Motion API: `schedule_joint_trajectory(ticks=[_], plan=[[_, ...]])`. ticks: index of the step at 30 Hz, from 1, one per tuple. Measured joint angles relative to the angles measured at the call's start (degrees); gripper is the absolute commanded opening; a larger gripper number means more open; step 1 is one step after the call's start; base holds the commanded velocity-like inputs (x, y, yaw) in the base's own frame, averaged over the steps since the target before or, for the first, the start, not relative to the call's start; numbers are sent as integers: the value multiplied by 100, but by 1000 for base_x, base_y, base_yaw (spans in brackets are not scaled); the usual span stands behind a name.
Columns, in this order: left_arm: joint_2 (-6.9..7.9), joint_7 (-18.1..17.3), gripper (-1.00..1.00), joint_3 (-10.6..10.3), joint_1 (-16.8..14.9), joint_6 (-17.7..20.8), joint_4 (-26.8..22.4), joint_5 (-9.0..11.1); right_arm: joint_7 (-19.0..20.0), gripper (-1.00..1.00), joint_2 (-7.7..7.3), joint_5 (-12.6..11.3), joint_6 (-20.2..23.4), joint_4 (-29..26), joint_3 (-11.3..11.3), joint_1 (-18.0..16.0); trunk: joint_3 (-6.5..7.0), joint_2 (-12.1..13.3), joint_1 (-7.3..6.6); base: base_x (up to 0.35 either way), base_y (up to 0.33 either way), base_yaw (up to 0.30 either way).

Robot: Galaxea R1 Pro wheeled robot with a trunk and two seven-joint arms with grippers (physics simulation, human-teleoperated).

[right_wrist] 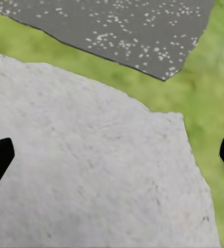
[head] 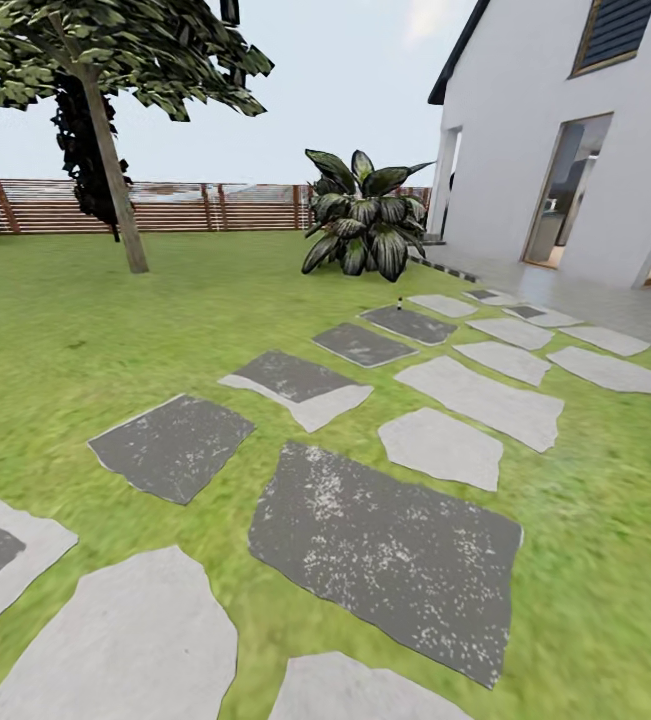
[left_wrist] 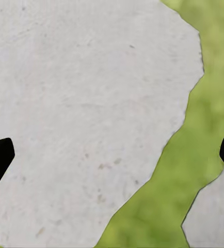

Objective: Pick up the pesticide atomizer in the garden and spray insectifuge to fully cover both potted plants in the garden.

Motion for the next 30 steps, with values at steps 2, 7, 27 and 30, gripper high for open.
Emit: schedule_joint_trajectory(ticks=[2, 7, 27, 30], plan=[[-2, 0, 100, 0, 0, 0, 0, 0, 0, 100, 0, -1, 0, 155, -3, 0, 0, 0, 0, 291, -142, 0], [0, 0, 100, -1, 0, 0, 0, 0, 0, 100, 0, 0, -1, 603, 0, -1, 0, 0, 0, 291, -142, 0], [-4, 1, 100, -1, 0, 0, 5, 5, -1, 100, 0, 0, 0, 626, -7, -1, 0, 0, 0, 291, -142, 0], [-2, 1, 100, 0, 0, 0, 8, 7, -1, 100, 0, 0, 0, 626, -7, -1, 0, 0, 0, 291, -142, 0]])
